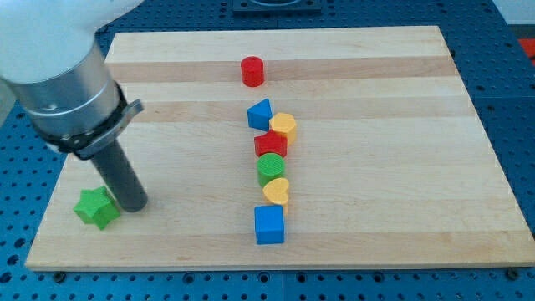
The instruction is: Slide green circle towards bottom left
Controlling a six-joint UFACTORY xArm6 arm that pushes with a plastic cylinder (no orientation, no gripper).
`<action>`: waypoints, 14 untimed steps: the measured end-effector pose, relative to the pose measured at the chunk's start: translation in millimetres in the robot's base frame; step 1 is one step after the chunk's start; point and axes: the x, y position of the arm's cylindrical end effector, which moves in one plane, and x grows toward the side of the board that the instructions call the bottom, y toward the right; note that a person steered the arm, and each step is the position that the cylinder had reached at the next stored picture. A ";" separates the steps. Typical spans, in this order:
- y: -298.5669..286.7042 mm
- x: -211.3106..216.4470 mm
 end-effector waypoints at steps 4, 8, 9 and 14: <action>-1.3 -10.8; 102.1 -190.0; 173.4 -192.6; 303.6 -74.0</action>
